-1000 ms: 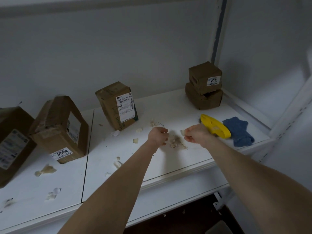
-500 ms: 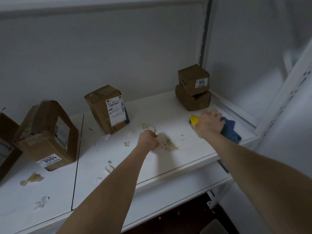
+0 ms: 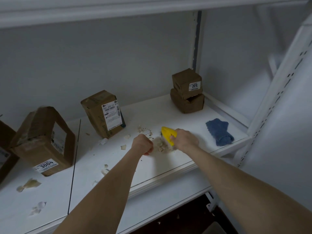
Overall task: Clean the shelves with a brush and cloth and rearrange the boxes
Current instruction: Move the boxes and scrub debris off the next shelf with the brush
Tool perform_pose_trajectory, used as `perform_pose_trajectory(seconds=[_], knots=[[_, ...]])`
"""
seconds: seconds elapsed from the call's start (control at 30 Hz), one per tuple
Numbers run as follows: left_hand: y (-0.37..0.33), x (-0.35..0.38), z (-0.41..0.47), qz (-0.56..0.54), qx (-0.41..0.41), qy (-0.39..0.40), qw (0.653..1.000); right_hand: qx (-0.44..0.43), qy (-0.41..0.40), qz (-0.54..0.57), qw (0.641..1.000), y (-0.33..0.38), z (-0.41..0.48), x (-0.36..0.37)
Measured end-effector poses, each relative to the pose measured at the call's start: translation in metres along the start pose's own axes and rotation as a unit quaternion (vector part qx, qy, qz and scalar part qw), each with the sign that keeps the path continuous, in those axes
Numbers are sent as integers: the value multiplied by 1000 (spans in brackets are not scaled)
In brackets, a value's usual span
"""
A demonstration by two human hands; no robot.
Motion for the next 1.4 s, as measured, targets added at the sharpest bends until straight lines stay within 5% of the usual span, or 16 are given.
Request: perform_pose_trajectory(seconds=[0.23,0.57,0.83,1.23,1.4], knots=[[19,-5,-3,-32,-25,5,999,89,-81,-21,993,-48,4,-25],[24,-19,1,18,-9,-23,1000,0,-6,65,998,21,17,7],[57,-74,21,-41,-12,-159,986,104,-81,75,988,4,50,-5],[78,-124,41,-153,-54,-246,956,-93,96,89,987,86,70,30],[75,-166,42,-244,-56,-310,917,-92,-22,97,991,122,97,-1]])
Point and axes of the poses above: each hand's wrist, its own z-axis towards the middle knuckle, its own x-axis out of the palm, y = z × x, the point moved 6 cm from there along z, towards the middle knuckle, and after that the axes turned 8 degrees about -x, right-handed, at the moved point
